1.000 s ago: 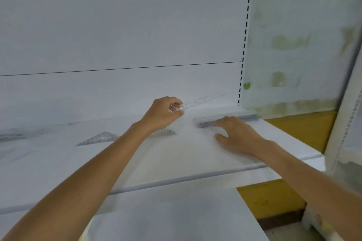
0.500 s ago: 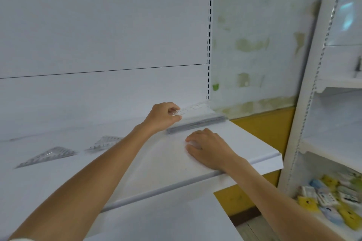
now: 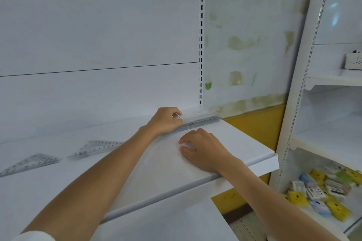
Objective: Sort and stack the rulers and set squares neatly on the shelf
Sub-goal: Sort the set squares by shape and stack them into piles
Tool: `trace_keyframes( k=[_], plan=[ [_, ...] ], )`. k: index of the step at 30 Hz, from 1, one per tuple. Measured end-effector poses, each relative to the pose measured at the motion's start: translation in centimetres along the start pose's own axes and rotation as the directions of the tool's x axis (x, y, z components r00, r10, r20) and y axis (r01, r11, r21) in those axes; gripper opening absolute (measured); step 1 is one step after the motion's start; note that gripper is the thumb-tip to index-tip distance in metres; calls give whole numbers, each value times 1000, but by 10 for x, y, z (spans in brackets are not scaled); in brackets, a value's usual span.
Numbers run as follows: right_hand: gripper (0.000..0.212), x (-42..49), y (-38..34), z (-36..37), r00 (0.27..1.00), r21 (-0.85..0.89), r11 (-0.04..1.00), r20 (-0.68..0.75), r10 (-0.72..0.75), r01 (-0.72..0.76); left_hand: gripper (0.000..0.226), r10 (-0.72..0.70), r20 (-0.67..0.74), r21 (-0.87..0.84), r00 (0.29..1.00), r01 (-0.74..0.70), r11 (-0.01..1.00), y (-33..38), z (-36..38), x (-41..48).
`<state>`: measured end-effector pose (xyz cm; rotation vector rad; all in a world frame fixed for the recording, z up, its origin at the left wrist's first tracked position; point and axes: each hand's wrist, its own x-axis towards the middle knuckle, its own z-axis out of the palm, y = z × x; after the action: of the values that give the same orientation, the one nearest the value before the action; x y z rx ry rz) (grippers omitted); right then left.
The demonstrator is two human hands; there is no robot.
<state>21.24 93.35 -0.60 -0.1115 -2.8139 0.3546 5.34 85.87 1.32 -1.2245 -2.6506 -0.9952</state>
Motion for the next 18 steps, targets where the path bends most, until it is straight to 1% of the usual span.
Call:
trace_keyframes(
  k=[7,10,13,18],
  plan=[
    [35,0,1,0,1000,8,1000,-2,1,-1,29,-21,29,27,999,21,999,-3,-1,0],
    [34,0,1,0,1000,17,1000,-4,9,-9,33,-19,11,53,1000,18,998,-3,-2,-3],
    [34,0,1,-1,1000,22,1000,-2,16,-16,35,23,-24,91,999,-21,996,-3,-6,-9],
    [34,-1,-1,-6,999,-10,1000,32,15,-14,32,29,-68,90,997,-23,996,-13,-27,-30]
  ],
)
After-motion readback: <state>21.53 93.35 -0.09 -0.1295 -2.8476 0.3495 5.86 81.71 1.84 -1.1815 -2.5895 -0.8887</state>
